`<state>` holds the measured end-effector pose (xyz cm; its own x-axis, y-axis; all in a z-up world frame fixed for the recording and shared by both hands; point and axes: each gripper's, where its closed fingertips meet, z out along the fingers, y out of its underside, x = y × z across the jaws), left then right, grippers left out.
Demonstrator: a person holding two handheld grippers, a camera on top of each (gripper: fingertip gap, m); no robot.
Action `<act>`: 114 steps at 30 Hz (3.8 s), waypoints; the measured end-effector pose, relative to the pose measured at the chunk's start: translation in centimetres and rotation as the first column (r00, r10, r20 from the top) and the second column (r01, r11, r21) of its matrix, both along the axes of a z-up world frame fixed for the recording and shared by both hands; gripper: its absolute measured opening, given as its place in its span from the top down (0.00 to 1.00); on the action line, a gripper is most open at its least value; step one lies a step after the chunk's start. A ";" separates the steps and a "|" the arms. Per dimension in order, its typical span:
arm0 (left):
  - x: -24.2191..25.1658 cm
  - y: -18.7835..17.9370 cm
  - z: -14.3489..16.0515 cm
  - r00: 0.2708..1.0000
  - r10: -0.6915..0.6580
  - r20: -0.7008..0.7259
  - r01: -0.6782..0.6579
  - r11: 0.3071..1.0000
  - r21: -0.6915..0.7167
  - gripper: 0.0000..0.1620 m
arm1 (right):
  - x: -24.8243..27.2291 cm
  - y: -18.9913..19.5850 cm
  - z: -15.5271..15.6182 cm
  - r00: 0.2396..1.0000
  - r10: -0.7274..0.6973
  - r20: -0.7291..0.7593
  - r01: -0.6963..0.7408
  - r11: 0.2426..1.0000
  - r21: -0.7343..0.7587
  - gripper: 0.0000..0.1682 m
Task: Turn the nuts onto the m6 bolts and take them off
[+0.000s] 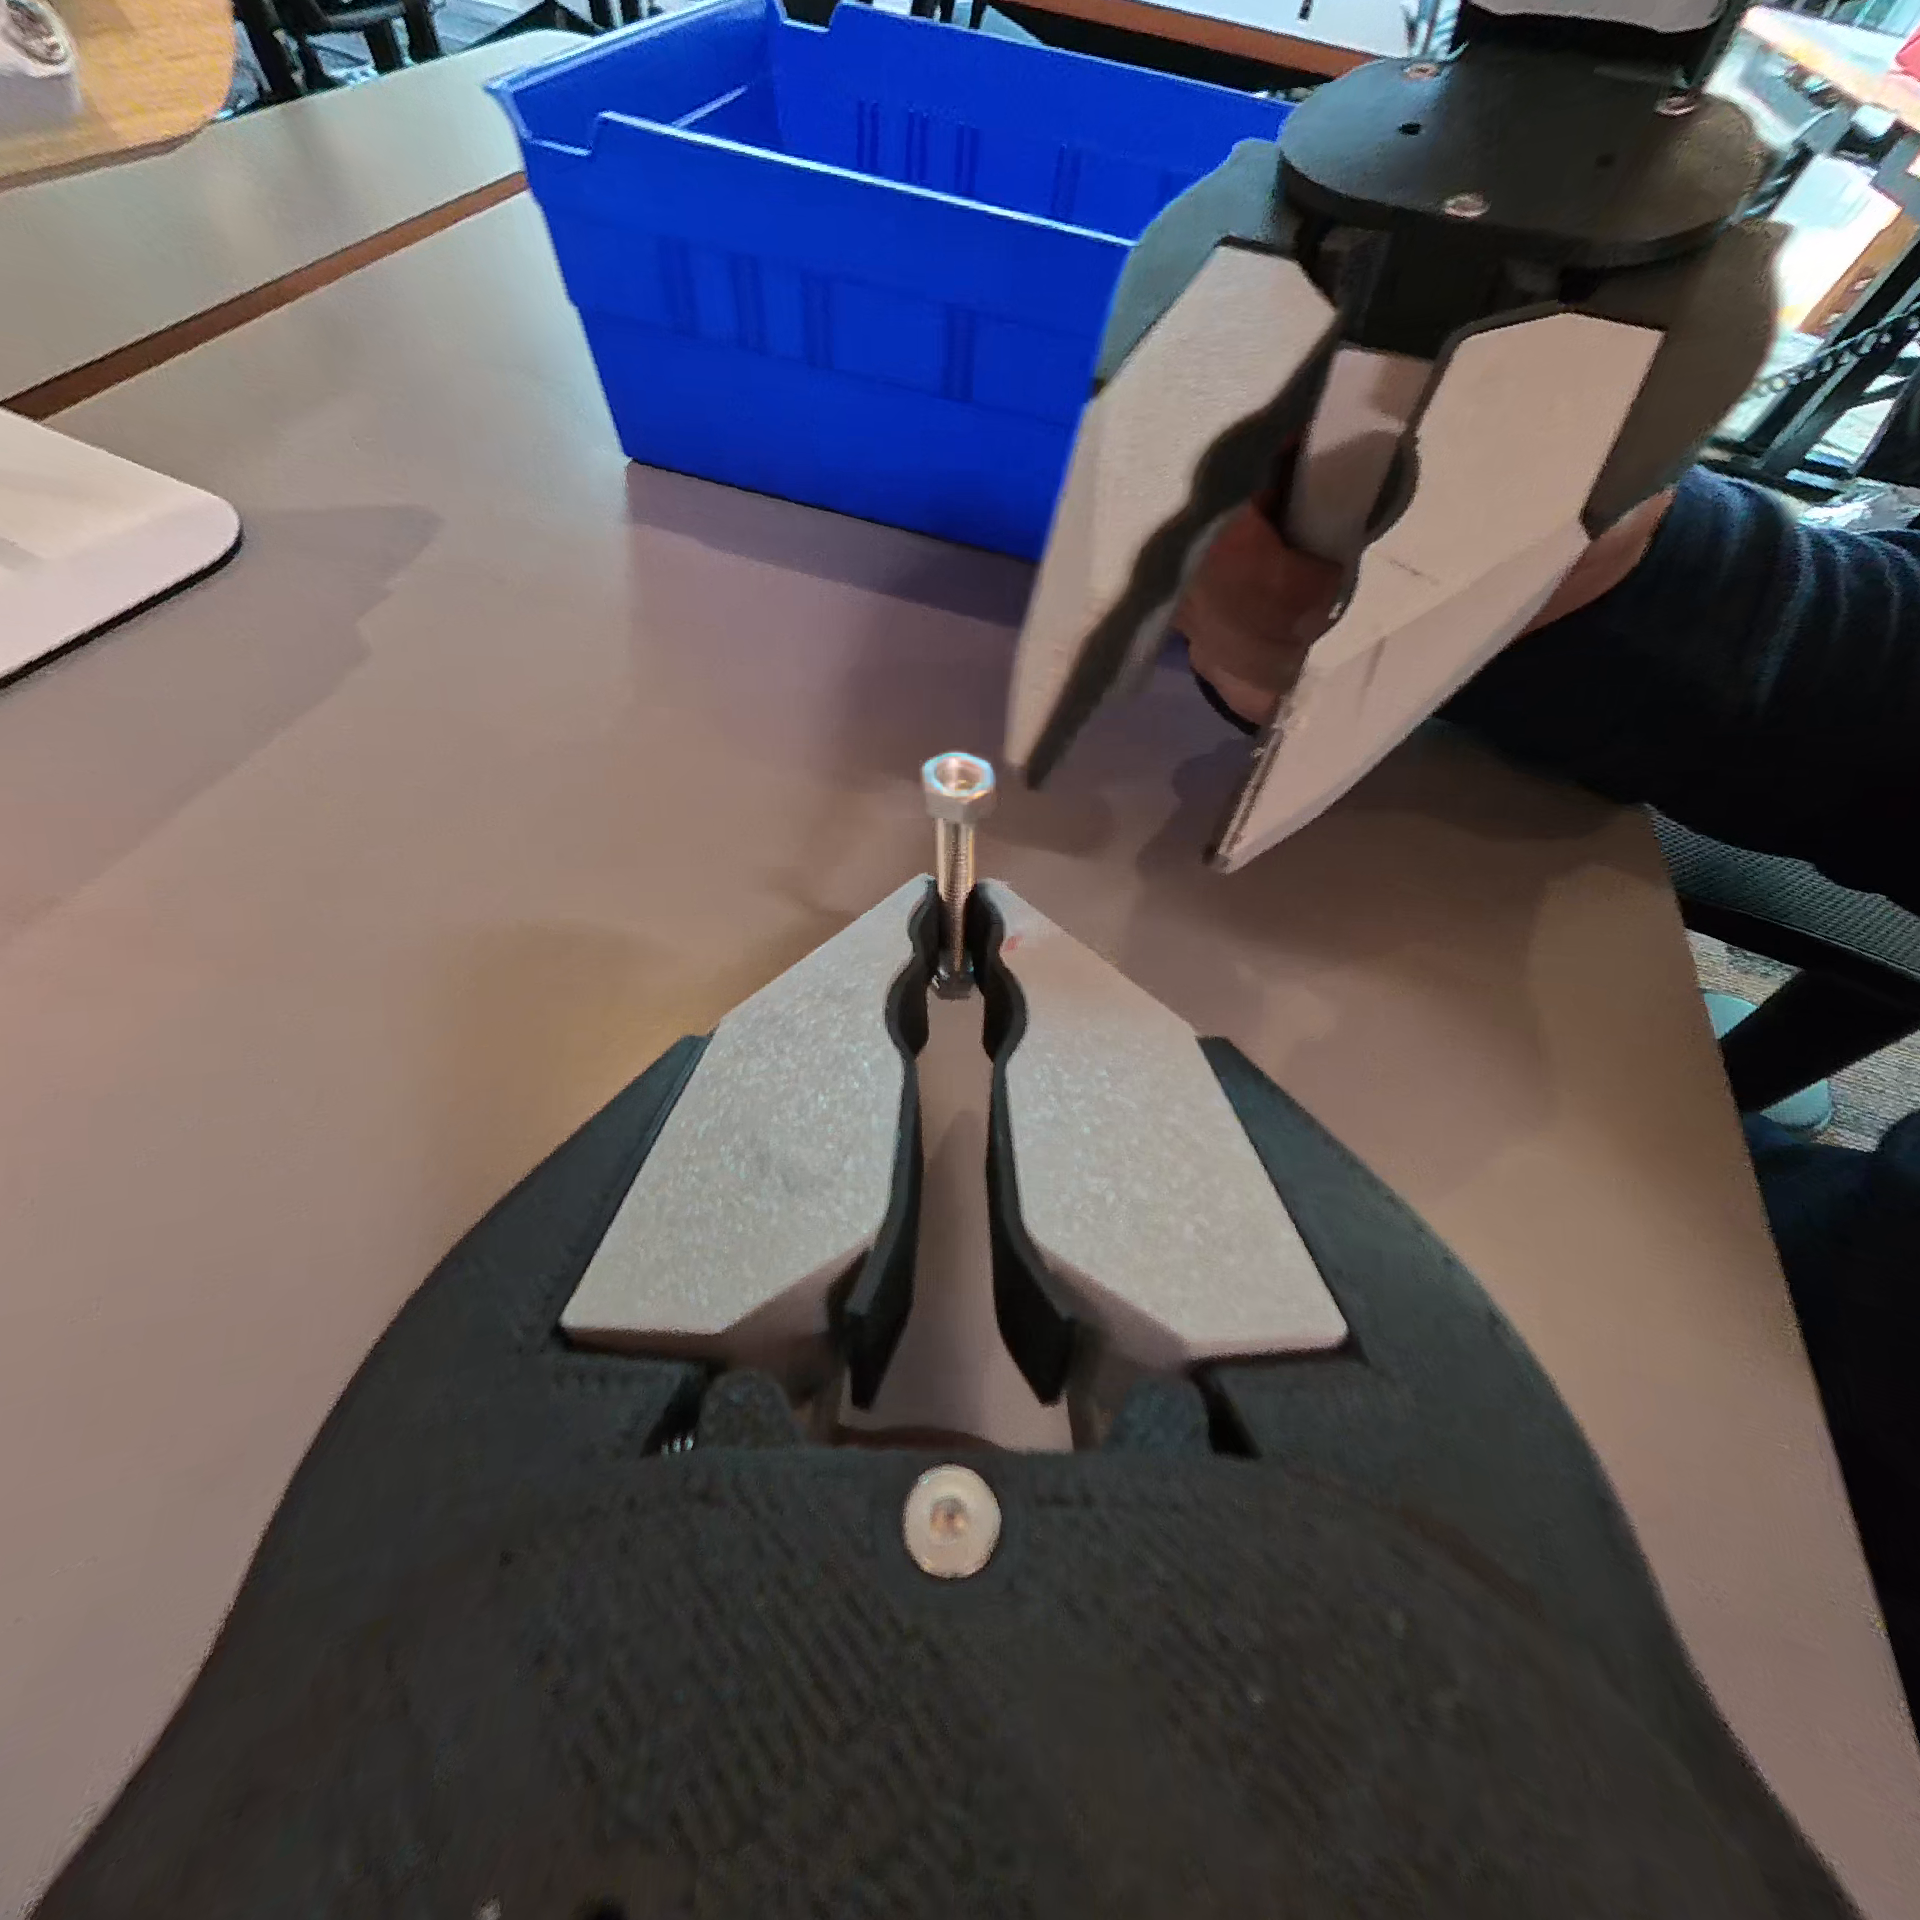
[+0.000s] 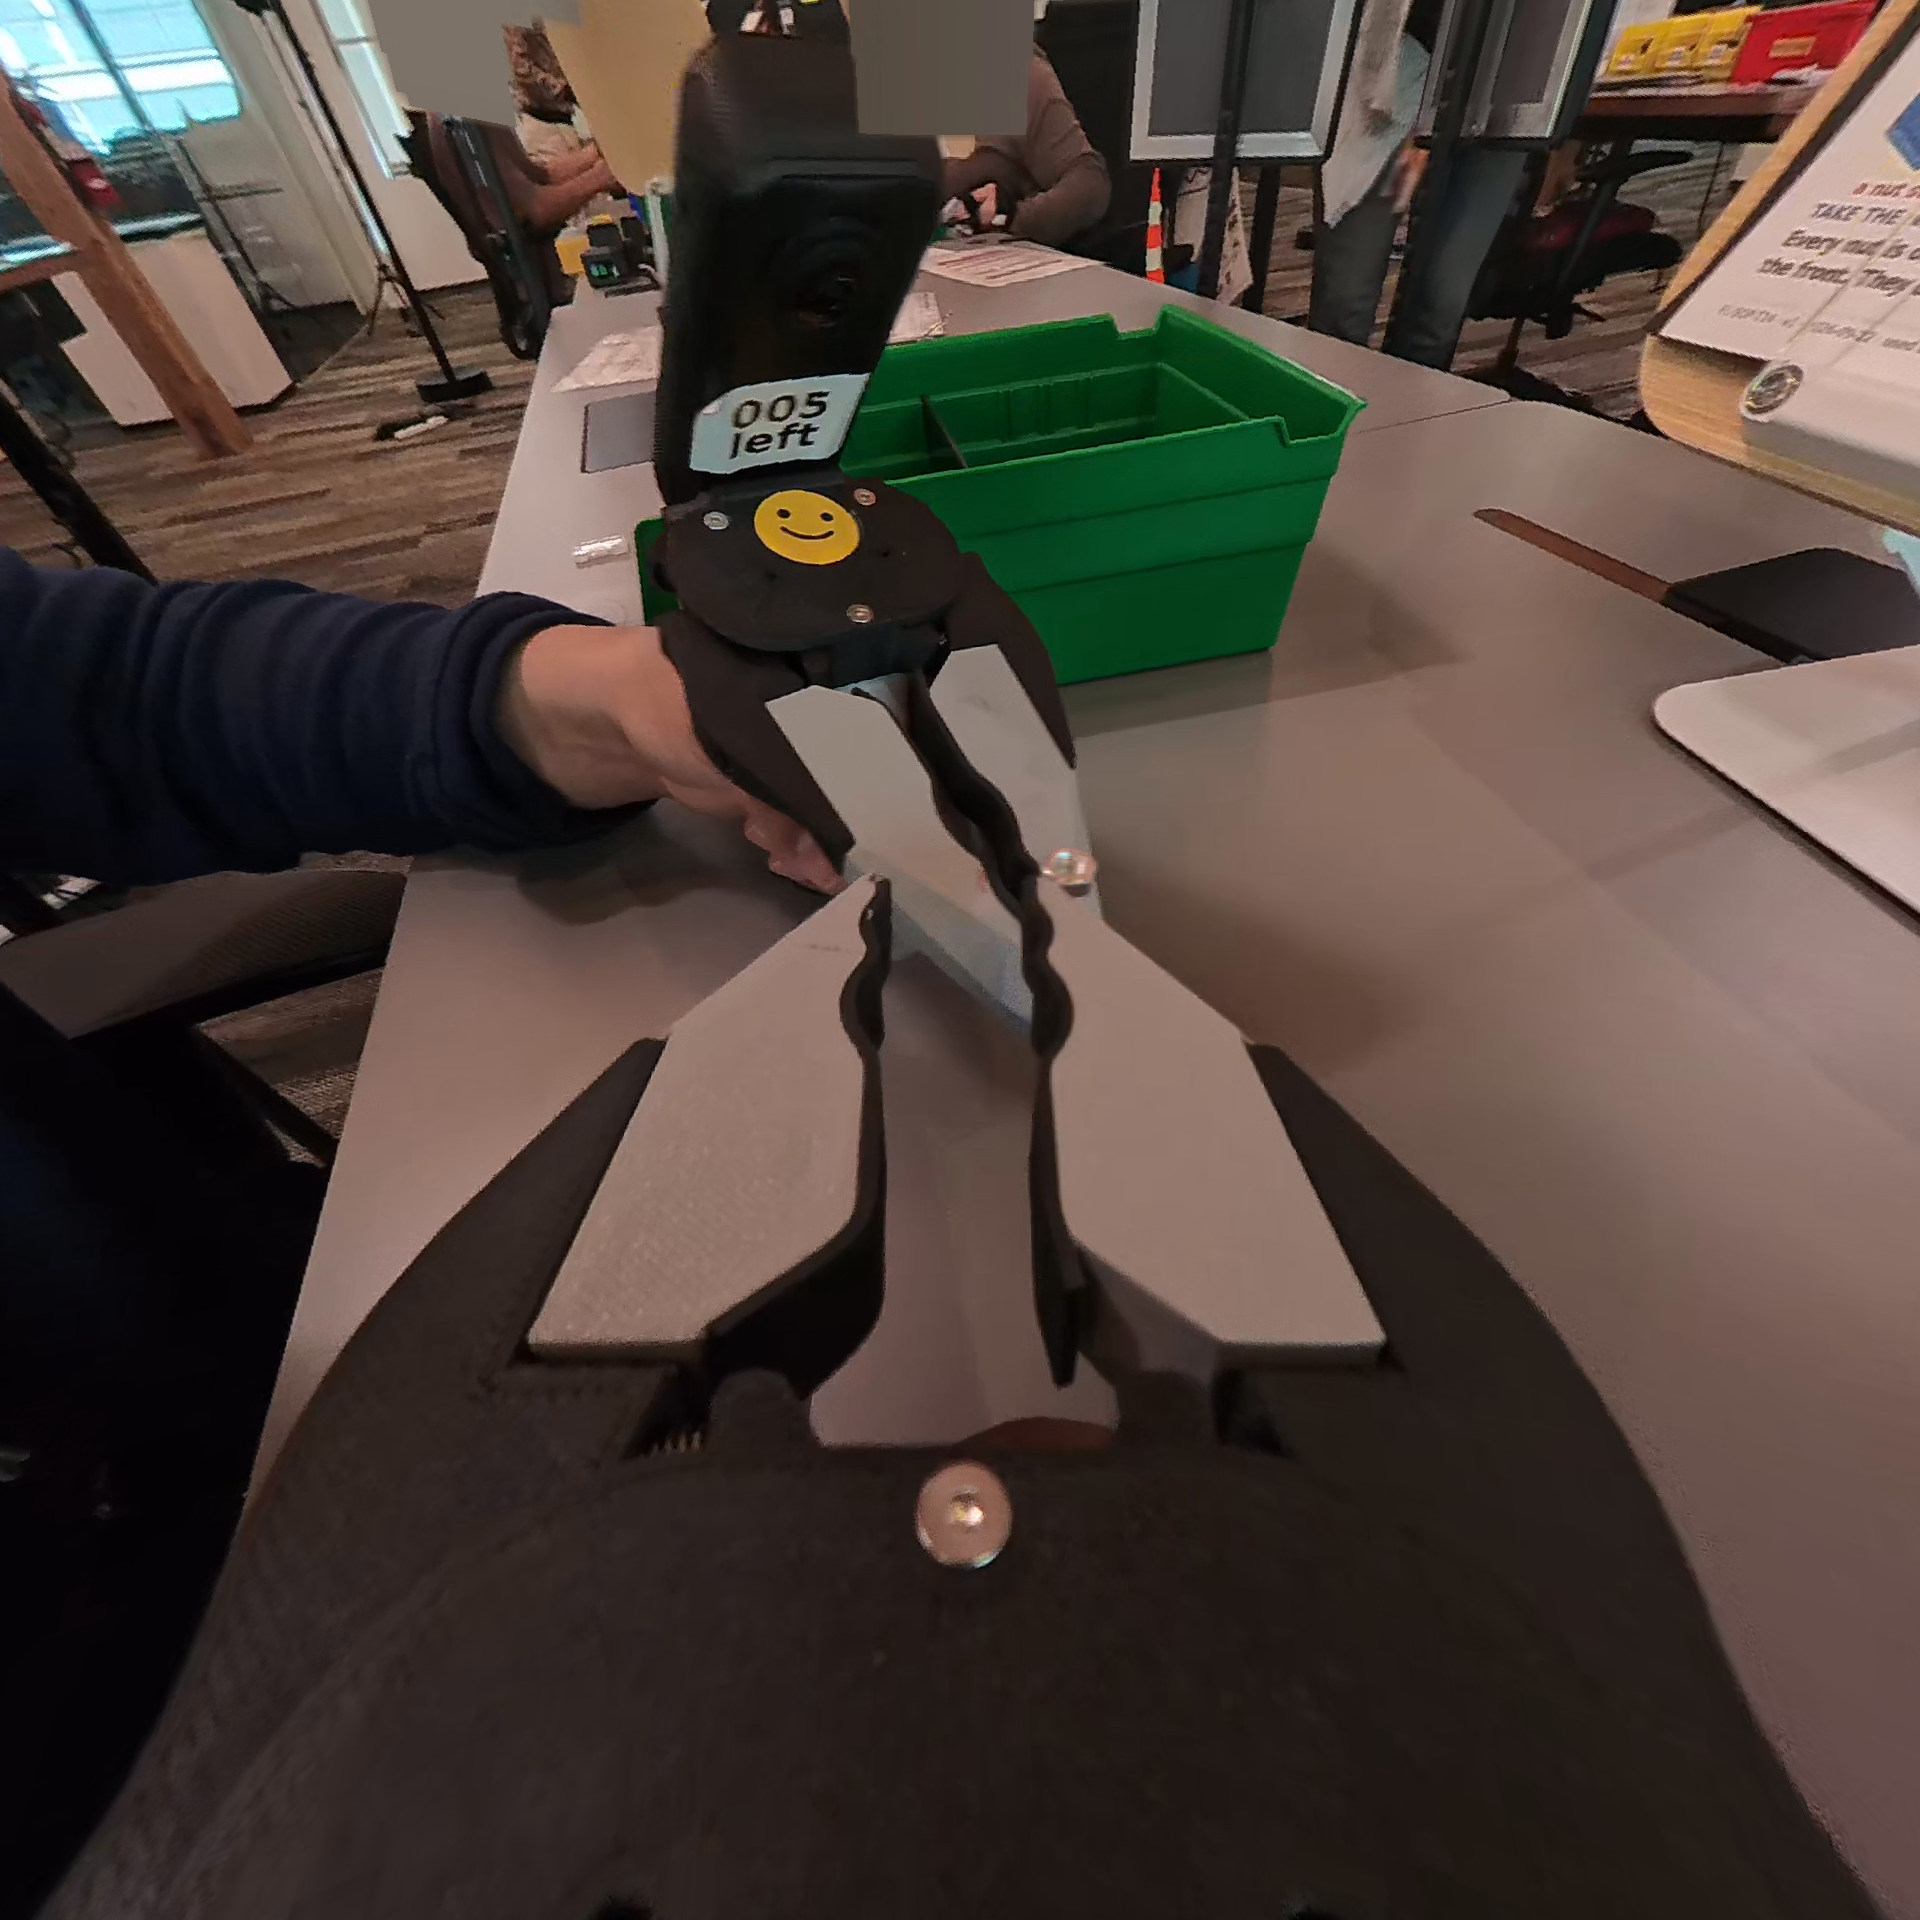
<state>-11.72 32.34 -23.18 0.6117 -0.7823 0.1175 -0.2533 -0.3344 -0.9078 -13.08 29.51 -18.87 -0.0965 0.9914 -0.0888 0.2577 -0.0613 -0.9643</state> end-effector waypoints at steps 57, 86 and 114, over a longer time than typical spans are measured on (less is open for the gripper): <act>1.0 -1.0 0.4 0.998 -0.068 0.004 0.068 0.998 0.016 0.98 | 0.3 1.2 0.3 0.998 -0.054 -0.013 0.055 0.997 0.058 0.88; 3.5 -6.4 0.3 0.915 -0.404 -0.013 0.404 0.915 0.009 0.98 | 2.4 -4.0 0.5 0.963 0.271 0.008 -0.270 0.956 0.118 0.92; 3.7 -6.8 0.7 0.908 -0.418 0.003 0.418 0.908 0.010 0.98 | 2.5 -4.3 0.5 0.961 0.277 0.007 -0.274 0.948 0.162 0.94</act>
